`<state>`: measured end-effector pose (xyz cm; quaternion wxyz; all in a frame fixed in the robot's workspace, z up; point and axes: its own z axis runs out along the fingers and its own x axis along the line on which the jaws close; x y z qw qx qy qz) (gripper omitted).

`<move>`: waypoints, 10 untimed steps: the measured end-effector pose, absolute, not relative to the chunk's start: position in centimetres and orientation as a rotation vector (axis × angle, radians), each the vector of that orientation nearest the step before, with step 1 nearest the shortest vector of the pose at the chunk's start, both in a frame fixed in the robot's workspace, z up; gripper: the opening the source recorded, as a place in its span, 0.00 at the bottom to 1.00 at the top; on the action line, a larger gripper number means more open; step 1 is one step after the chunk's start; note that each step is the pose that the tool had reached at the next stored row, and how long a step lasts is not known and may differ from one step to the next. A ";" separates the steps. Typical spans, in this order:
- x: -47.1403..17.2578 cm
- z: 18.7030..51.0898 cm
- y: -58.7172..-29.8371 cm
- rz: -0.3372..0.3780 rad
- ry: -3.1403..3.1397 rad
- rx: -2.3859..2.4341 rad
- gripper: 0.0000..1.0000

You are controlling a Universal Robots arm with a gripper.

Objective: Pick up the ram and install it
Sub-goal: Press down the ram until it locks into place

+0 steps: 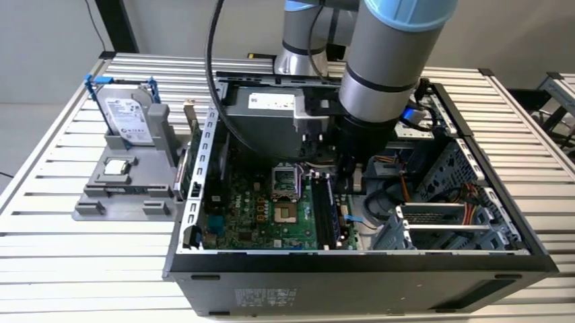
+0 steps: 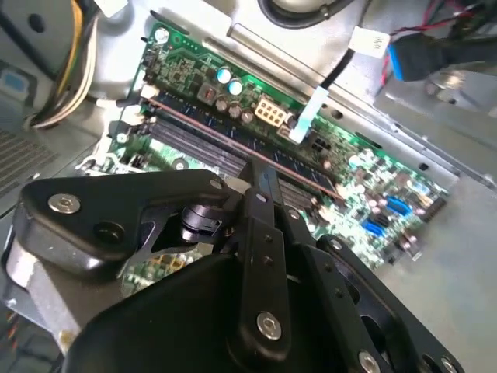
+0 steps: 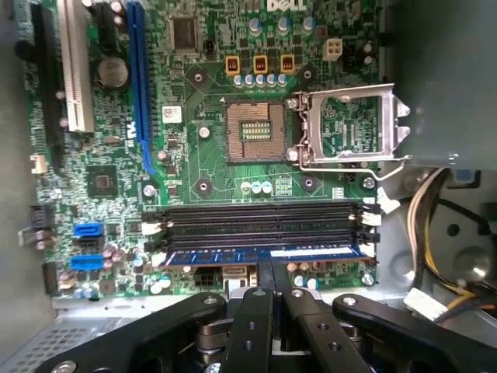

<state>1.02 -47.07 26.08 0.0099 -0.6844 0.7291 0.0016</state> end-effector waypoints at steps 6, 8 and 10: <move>1.0 28.8 -47.1 0.005 2.276 -2.137 0.00; 1.0 29.7 -47.1 0.005 2.276 -2.137 0.00; 1.0 30.7 -47.1 0.005 2.276 -2.137 0.00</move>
